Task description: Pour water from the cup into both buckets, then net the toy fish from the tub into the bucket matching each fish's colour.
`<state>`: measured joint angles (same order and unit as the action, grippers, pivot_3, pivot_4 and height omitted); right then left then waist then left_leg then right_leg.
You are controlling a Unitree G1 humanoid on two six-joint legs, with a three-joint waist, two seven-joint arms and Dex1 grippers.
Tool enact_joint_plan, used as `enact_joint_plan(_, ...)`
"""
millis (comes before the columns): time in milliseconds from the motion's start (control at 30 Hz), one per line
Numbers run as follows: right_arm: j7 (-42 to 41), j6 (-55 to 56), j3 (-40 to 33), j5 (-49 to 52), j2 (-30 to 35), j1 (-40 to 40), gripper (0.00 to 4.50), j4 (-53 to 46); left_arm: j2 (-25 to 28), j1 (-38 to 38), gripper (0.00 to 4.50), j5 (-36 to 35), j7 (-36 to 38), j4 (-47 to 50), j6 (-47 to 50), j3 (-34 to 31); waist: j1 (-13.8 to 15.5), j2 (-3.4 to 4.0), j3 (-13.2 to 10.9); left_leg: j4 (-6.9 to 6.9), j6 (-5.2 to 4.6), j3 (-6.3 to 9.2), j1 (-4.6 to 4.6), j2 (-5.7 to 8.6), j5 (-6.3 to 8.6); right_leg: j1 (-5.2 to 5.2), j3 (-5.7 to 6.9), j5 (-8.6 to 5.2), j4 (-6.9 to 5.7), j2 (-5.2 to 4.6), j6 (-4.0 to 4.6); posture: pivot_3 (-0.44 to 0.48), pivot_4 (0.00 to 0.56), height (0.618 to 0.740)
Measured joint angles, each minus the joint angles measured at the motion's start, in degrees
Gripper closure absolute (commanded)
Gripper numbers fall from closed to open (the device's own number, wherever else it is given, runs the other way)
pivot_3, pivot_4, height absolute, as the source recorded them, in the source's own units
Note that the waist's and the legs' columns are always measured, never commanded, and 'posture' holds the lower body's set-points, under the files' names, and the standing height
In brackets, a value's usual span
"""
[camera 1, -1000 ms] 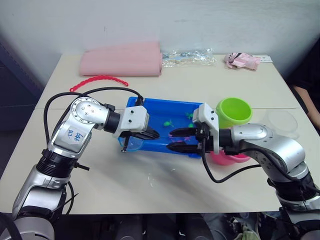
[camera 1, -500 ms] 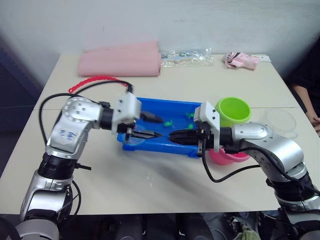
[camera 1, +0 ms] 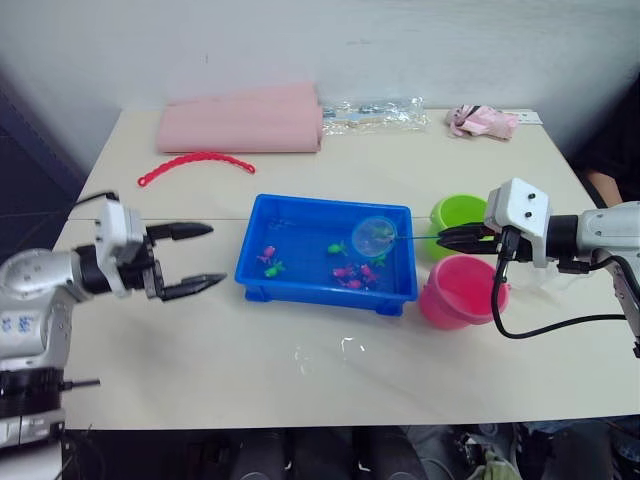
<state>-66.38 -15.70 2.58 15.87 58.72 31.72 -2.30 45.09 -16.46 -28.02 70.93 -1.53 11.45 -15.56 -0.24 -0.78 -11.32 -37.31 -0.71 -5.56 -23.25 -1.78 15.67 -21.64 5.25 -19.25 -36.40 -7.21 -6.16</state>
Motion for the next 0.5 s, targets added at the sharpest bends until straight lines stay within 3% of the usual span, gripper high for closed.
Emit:
enact_joint_plan(200, -1.67, 8.33, 4.06, -7.37, -1.39, 4.54, 4.5, 6.7, -1.56, 2.15, 0.03, -1.33, -1.06, 6.53, 1.28, 1.69, -0.04, 0.0, 0.0, -0.04, 0.02, 0.0, 0.03, 0.02, -0.01, -0.01, -0.02, 0.0, 0.02, -0.11, 0.0, 0.0, 0.15, 0.74)
enact_joint_plan(500, -3.43, 13.49, 6.66, -13.43, -2.63, 7.52, 4.5, 11.07, -1.96, -1.11, 0.03, -2.28, -2.62, 7.74, 4.82, 3.84, -0.02, 0.01, 0.0, -0.02, 0.02, -0.01, 0.02, 0.03, -0.02, -0.01, 0.0, 0.0, -0.1, -0.07, 0.0, 0.0, 0.15, 0.74)
